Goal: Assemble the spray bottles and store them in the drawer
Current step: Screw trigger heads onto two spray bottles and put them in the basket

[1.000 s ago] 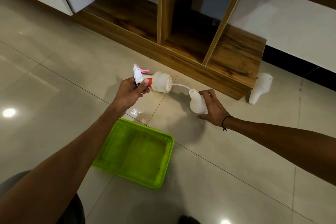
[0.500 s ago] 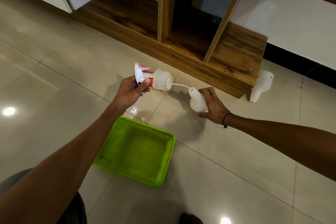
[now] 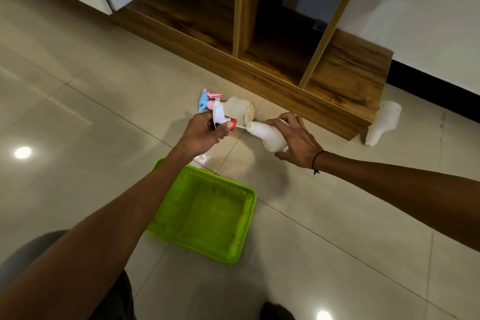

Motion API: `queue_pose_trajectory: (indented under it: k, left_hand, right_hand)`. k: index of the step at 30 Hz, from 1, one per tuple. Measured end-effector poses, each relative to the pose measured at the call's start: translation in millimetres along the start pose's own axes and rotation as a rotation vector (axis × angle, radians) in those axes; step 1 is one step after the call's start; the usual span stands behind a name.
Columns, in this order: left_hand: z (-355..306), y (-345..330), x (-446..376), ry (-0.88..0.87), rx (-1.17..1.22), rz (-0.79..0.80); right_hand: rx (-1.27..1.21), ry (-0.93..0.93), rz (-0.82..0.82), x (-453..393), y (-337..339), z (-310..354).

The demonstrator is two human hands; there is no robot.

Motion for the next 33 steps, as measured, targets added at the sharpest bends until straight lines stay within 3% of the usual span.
queue_pose_trajectory:
  k: [4,11,16,23,29,33]
  left_hand:
    - [2,-3,5,0.014,0.001,0.019]
    - [8,4,5,0.049,0.138,-0.007]
    - [18,3,9,0.150,0.208,-0.103]
    - [23,2,11,0.259,0.537,-0.069]
    - [16,10,6,0.105,0.440,0.113]
    - [17,8,8,0.143,0.448,0.238]
  right_hand:
    - [0.053,0.108,-0.034,-6,2,16]
    - [-0.012,0.133,-0.096,-10,5,25]
    - [0.022,0.223,-0.196,-3,7,33]
    - [-0.081,0.306,-0.209,-1,18,32]
    - [-0.417,0.148,0.143,-10,27,25]
    - [-0.777,0.013,0.471,-12,31,26]
Point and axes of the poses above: each hand's wrist, its own x-axis away from the middle knuckle, its own y-axis out of the back of the hand, z = x × y, the point moved 4 cm from there along -x, towards the middle knuckle, and after that the axes turned 11 degrees about -y, right-handed, at the moved point
